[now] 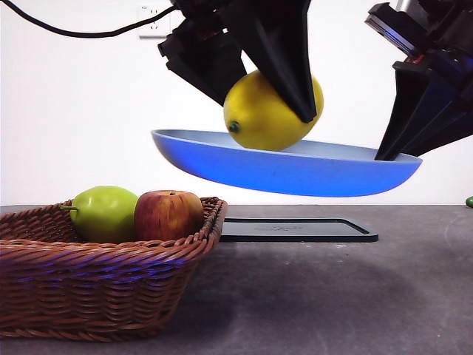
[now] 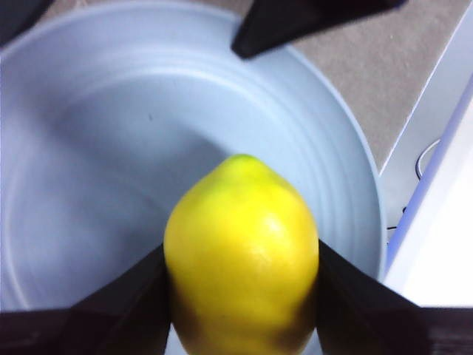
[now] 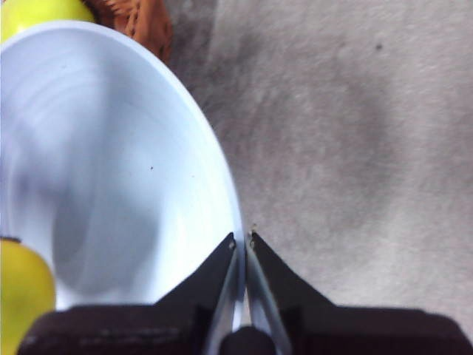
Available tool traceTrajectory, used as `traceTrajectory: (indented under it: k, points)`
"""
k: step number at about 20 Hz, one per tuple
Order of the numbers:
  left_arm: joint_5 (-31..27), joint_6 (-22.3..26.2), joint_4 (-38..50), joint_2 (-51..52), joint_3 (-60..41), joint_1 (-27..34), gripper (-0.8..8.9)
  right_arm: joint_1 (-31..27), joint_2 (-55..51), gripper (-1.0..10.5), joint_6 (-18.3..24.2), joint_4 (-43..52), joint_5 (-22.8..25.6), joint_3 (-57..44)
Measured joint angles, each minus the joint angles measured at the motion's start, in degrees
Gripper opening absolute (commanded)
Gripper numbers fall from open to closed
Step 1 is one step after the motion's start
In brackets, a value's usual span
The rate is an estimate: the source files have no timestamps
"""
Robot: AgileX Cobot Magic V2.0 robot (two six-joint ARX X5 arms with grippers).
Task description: Take the lemon from the basket,put the lemon in the plate,hand out the plate
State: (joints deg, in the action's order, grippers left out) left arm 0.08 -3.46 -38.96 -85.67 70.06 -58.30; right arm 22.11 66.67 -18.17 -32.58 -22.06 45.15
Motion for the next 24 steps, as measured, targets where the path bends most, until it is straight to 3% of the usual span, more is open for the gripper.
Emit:
traceTrajectory:
  k: [9, 20, 24]
  points:
    - [-2.4, 0.1, -0.2, -0.6, 0.0, 0.0, 0.19, 2.1, 0.0, 0.0, 0.0, -0.9, -0.1, 0.0]
    - [-2.7, 0.0, -0.9, -2.5, 0.0, -0.1, 3.20, 2.1, 0.0, 0.0, 0.0, -2.1, -0.2, 0.0]
    - [-2.7, -0.2, 0.2, -2.5, 0.0, -0.1, 3.42, 2.1, 0.0, 0.0, 0.0, -2.1, -0.2, 0.0]
